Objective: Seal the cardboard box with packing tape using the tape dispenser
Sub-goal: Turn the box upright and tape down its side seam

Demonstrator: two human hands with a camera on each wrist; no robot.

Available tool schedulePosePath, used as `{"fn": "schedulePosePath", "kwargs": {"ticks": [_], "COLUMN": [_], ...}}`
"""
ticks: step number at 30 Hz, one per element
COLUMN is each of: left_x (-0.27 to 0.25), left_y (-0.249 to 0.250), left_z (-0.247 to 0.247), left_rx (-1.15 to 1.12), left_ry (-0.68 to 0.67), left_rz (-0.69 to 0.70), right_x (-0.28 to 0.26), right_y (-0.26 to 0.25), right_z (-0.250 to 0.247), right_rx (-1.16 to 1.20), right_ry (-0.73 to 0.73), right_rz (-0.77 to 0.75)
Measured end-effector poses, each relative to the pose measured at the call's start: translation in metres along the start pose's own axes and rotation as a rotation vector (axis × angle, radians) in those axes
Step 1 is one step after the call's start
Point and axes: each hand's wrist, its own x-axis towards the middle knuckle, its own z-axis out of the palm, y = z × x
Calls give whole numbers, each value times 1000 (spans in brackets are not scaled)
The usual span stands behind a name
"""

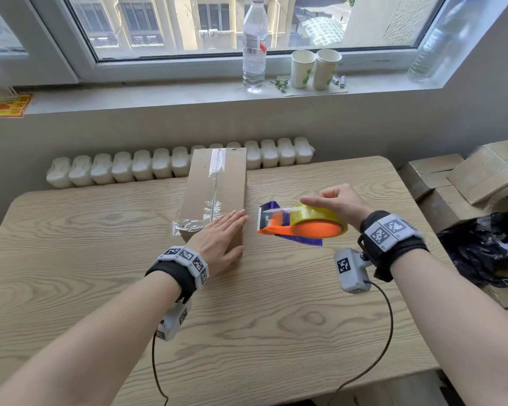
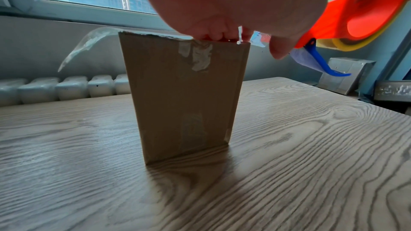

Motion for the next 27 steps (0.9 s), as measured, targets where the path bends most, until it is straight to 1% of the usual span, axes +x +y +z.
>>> {"fn": "schedulePosePath", "kwargs": {"ticks": [3,8,15,21,25,27], "left_x": [1,1,1,2,2,1], "left_y": [1,5,11,13,14,14], "left_z": [-1,-2,-6,-8,-9,-9], "left_rx": [-23,5,14,34,39,42], "left_ry": [-1,1,-18,-34,-47,-56], "left_rz": [-8,-14,-36,-38,-33,-23], "right_x": [-2,-2,3,4,6,10], "right_y": [-3,-3,-11,-6,-17,-30], "right_z": [0,7,13,14,8,3], "right_rx": [18,22,-17,-7,196,119], "right_ry": [-10,-12,-1,-1,123,150], "right_rz": [-6,-34,-76,-95,-153,-173]}}
